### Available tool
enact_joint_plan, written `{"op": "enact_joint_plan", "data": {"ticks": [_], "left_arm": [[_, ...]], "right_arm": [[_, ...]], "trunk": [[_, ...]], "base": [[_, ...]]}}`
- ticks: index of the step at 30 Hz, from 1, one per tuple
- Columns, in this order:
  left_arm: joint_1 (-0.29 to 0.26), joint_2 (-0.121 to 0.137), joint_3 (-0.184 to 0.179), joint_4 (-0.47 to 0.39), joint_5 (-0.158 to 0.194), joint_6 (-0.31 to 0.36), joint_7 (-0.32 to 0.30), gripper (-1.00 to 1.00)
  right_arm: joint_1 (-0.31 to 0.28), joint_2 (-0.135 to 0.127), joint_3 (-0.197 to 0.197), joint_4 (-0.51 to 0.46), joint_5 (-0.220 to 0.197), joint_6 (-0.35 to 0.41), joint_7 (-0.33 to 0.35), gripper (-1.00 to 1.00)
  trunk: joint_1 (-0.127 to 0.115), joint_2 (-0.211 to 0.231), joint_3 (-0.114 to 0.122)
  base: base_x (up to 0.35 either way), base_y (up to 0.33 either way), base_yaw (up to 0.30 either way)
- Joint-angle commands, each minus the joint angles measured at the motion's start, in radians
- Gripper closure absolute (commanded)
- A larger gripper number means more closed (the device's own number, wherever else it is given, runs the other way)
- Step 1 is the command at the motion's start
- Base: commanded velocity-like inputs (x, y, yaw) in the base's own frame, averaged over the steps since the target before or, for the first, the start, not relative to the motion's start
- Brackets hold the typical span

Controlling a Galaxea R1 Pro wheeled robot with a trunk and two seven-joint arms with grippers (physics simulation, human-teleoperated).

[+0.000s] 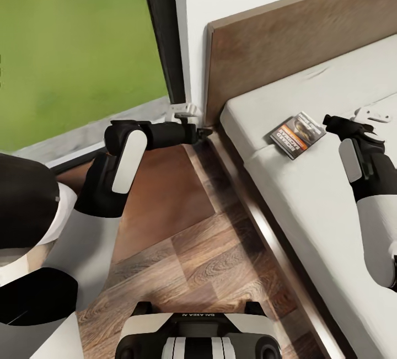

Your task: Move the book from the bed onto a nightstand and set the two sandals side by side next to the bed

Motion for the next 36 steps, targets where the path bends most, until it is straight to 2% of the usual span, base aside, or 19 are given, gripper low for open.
{"op": "enact_joint_plan", "data": {"ticks": [1, 4, 7, 8, 10, 15, 18, 21, 26, 36], "left_arm": [[0.000, 0.000, 0.001, 0.000, -0.005, 0.004, -0.005, -1.00], [0.000, 0.000, 0.001, -0.001, -0.004, 0.004, -0.005, -1.00], [0.000, 0.000, 0.000, -0.004, -0.003, 0.004, -0.005, -1.00], [0.000, 0.000, 0.000, -0.009, -0.002, 0.004, -0.005, -1.00], [0.000, 0.000, 0.000, -0.012, -0.002, 0.004, -0.006, -1.00], [0.003, -0.001, 0.000, -0.015, -0.002, 0.004, -0.006, -1.00], [0.003, -0.001, 0.000, -0.016, -0.002, 0.004, -0.005, -1.00], [0.005, -0.001, 0.000, -0.016, -0.002, 0.004, -0.005, -1.00], [0.006, -0.001, 0.000, -0.017, -0.002, 0.004, -0.005, -1.00], [0.006, 0.000, 0.000, -0.015, -0.003, 0.004, -0.005, -1.00]], "right_arm": [[0.000, 0.000, 0.001, -0.002, -0.010, 0.005, -0.006, -1.00], [0.000, 0.001, 0.002, -0.002, -0.011, 0.010, -0.006, -1.00], [-0.001, 0.000, -0.001, -0.002, -0.017, 0.072, 0.001, -1.00], [-0.002, 0.000, -0.002, -0.002, -0.018, 0.115, 0.003, -1.00], [-0.003, -0.001, -0.003, -0.002, -0.019, 0.140, 0.004, -1.00], [-0.008, -0.002, -0.002, -0.001, -0.021, 0.163, 0.002, -1.00], [-0.019, 0.000, -0.002, 0.004, -0.038, 0.172, 0.001, -1.00], [-0.031, 0.001, -0.001, 0.009, -0.104, 0.205, -0.002, -1.00], [-0.046, 0.002, -0.001, 0.013, -0.161, 0.227, -0.004, -1.00], [-0.067, 0.006, -0.001, 0.015, -0.182, 0.240, -0.004, -1.00]], "trunk": [[0.000, 0.000, 0.000], [0.000, 0.000, 0.000], [0.000, 0.000, 0.000], [0.000, 0.000, 0.000], [0.000, 0.000, 0.000], [0.000, 0.000, 0.000], [0.000, 0.000, 0.000], [0.000, 0.000, 0.000], [0.000, 0.000, 0.000], [0.000, 0.000, 0.000]], "base": [[0.130, 0.155, 0.000], [0.088, 0.093, 0.000], [0.013, 0.013, 0.000], [0.004, 0.004, 0.000], [0.002, 0.002, 0.000], [0.001, 0.001, 0.000], [0.000, 0.000, 0.000], [0.000, 0.000, 0.000], [0.000, 0.000, 0.000], [0.000, 0.000, 0.000]]}}
